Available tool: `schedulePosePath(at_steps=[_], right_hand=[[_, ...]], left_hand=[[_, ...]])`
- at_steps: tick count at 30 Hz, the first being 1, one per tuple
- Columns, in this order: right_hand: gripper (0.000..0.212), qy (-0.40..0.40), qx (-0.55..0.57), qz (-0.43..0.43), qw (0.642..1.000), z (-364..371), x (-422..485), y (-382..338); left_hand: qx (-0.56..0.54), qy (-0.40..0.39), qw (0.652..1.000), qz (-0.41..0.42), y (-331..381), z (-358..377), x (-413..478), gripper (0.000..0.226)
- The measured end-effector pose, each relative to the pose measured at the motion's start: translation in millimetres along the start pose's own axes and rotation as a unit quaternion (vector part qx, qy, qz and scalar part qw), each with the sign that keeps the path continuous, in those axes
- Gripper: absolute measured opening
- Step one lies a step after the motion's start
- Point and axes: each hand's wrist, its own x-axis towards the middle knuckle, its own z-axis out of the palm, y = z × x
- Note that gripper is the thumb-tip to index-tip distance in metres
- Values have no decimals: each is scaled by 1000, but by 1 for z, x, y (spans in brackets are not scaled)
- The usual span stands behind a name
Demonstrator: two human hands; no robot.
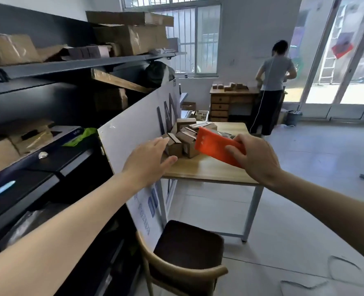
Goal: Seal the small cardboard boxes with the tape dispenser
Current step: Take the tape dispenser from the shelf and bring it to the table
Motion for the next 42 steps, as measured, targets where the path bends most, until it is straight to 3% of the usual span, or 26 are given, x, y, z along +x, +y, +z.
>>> schedulePosePath(at_steps=[20,42], right_hand=[[26,48,-90,54,993,-13,75,160],[26,22,-45,52,997,-45,178,445]], left_hand=[[-48,-15,992,114,73,106,192,67],[-14,-42,998,53,253,218,372,66]])
